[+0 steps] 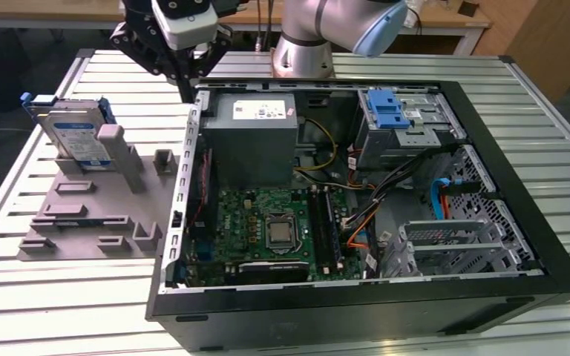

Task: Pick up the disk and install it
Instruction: 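Reach for the disk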

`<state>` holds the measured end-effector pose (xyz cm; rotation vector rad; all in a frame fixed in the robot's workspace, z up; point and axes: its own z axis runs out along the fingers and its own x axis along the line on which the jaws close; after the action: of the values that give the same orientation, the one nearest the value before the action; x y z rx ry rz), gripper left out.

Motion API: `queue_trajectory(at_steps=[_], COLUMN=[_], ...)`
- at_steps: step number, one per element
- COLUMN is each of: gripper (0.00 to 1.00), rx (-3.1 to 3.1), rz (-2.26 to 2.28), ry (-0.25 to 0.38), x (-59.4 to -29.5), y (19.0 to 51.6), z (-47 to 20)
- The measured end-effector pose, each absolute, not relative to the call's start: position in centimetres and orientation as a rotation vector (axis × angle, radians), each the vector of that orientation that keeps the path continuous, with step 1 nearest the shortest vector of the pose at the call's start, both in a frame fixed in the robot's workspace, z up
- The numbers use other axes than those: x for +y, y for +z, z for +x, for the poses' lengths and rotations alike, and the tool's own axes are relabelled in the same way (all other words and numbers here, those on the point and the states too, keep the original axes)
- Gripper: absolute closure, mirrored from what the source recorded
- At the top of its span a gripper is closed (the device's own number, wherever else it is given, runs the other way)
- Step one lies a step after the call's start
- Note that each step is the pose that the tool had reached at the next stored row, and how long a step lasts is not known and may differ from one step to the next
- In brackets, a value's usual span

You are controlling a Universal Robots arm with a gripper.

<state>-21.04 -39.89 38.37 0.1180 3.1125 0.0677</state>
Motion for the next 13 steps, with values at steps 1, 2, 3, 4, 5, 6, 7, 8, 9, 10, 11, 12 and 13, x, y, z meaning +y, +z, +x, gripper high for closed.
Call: queue_trajectory(at_steps=[1, 2, 3, 4, 5, 6, 7, 8, 9, 10, 11, 12, 13], gripper=[0.89, 0.89, 0.89, 0.89, 0.89, 0.89, 0.89, 0.89, 0.89, 0.89, 0.89, 0.89, 0.89], rx=[3.113, 3.113, 3.113, 3.113, 3.113, 3.113, 3.113, 3.113, 3.113, 3.113, 3.113, 3.113, 3.113], rz=[0.118, 0.118, 0.118, 0.118, 0.118, 0.118, 0.118, 0.118, 0.118, 0.118, 0.118, 0.118, 0.118], ry=[0.068, 0.068, 0.068, 0.068, 0.068, 0.068, 0.068, 0.068, 0.068, 0.068, 0.068, 0.068, 0.068], x=[-39.89, -39.89, -39.89, -39.89, -39.89, -39.89, -39.89, -39.89, -39.89, -39.89, -39.89, -39.89, -39.89], y=[38.37, 38.36, 38.35, 38.35, 38.34, 38.34, 38.33, 38.32, 38.32, 38.31, 38.3, 38.3, 38.29], z=[-21.07, -21.11, -21.15, -21.18, -21.21, -21.25, -21.28, -21.32, -21.35, -21.39, -21.43, -21.47, -21.51])
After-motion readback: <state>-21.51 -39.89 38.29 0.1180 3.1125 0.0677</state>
